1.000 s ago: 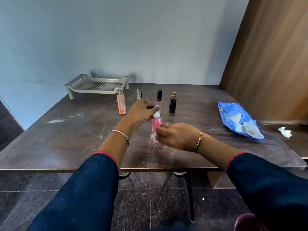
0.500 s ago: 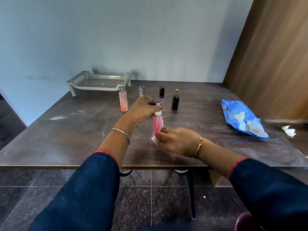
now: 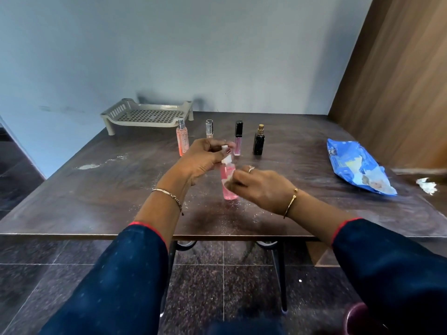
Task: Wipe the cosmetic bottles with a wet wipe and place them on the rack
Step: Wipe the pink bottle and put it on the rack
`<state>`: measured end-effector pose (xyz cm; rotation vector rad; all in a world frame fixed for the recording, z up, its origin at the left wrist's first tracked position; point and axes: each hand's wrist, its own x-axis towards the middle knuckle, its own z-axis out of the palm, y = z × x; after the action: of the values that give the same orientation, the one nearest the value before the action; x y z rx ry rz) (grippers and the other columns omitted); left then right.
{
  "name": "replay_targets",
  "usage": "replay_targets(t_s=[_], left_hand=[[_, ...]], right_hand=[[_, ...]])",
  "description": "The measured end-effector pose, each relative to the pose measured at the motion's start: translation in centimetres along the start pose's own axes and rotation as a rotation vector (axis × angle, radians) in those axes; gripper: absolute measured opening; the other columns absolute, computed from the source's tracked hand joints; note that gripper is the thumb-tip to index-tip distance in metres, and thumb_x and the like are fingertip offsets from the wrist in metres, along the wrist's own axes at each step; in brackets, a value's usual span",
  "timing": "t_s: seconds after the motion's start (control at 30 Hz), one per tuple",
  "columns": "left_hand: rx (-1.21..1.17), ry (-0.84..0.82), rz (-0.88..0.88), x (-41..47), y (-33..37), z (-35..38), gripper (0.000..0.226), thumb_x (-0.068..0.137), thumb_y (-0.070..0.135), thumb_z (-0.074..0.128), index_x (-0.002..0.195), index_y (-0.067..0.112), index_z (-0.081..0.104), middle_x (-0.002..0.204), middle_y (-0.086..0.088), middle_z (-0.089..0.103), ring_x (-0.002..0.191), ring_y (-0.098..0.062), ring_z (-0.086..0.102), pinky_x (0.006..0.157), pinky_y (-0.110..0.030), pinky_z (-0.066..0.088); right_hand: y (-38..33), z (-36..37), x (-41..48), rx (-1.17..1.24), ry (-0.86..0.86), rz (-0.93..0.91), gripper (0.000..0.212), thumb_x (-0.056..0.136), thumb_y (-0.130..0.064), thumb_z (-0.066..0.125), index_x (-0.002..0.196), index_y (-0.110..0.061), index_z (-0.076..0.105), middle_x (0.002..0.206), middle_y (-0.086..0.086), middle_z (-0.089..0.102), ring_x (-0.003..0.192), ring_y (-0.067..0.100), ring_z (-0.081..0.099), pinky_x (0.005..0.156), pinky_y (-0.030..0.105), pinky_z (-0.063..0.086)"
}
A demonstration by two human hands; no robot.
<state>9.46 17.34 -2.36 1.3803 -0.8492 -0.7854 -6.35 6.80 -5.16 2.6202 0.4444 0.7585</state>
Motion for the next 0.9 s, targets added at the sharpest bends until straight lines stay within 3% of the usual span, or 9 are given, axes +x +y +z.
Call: replay_targets(t_s=[0.13, 0.27, 0.43, 0.7, 0.77, 0.9], left_hand=[[0.104, 0.028, -0.035, -0.1, 0.1, -0.8, 0.018, 0.086, 0.014, 0.066, 0.1, 0.022, 0.072, 0.104, -0.003, 0.07, 0.092, -0.01, 0.066, 0.076, -0.027, 0.058], [0.077, 0.055, -0.045, -0.3, 0.4, -0.6, 0.017, 0.085, 0.009, 0.065, 0.099, 0.017, 0.071, 0.103, -0.007, 0.069, 0.09, -0.013, 0.065, 0.074, -0.027, 0.059], [-0.013, 0.049, -0.026, -0.3, 0.9, 0.1, 0.017, 0.087, 0.004, 0.062, 0.1, 0.011, 0.07, 0.098, -0.007, 0.07, 0.078, -0.01, 0.069, 0.072, -0.027, 0.06], [-0.075, -0.012, -0.008, -0.7, 0.2, 1.4, 0.019, 0.087, 0.0, 0.06, 0.105, 0.006, 0.065, 0.081, 0.003, 0.074, 0.077, -0.007, 0.07, 0.067, -0.025, 0.059], [-0.075, -0.006, -0.001, -0.8, 0.3, 1.5, 0.019, 0.087, 0.001, 0.06, 0.104, 0.007, 0.066, 0.083, 0.004, 0.075, 0.079, -0.007, 0.071, 0.066, -0.023, 0.058], [0.002, 0.029, -0.031, -0.8, 0.4, 1.7, 0.02, 0.087, 0.008, 0.064, 0.105, 0.013, 0.07, 0.096, 0.001, 0.074, 0.081, -0.005, 0.07, 0.063, -0.021, 0.056]], right_hand=[[-0.6, 0.6, -0.9, -0.075, -0.059, -0.258, 0.015, 0.086, -0.003, 0.058, 0.098, -0.004, 0.067, 0.09, 0.008, 0.064, 0.071, 0.02, 0.06, 0.045, 0.029, 0.05], [0.1, 0.4, 0.1, -0.104, -0.108, -0.388, 0.012, 0.082, -0.002, 0.064, 0.094, -0.002, 0.066, 0.09, 0.01, 0.063, 0.068, 0.02, 0.06, 0.047, 0.029, 0.053], [2.1, -0.7, 1.0, -0.088, 0.004, -0.048, 0.025, 0.081, -0.001, 0.065, 0.106, -0.006, 0.065, 0.091, 0.011, 0.062, 0.067, 0.023, 0.056, 0.041, 0.031, 0.043], [1.3, -0.5, 0.4, 0.071, 0.113, 0.292, 0.03, 0.077, -0.001, 0.07, 0.107, -0.004, 0.067, 0.093, 0.015, 0.063, 0.069, 0.029, 0.059, 0.044, 0.034, 0.05], [1.0, -0.2, 0.4, 0.062, 0.107, 0.287, 0.031, 0.077, 0.0, 0.07, 0.108, -0.004, 0.066, 0.094, 0.016, 0.062, 0.071, 0.028, 0.058, 0.046, 0.034, 0.051], [0.2, -0.1, -0.1, 0.046, 0.055, 0.219, 0.029, 0.084, -0.004, 0.051, 0.11, -0.004, 0.064, 0.093, 0.013, 0.06, 0.074, 0.027, 0.056, 0.045, 0.033, 0.048]])
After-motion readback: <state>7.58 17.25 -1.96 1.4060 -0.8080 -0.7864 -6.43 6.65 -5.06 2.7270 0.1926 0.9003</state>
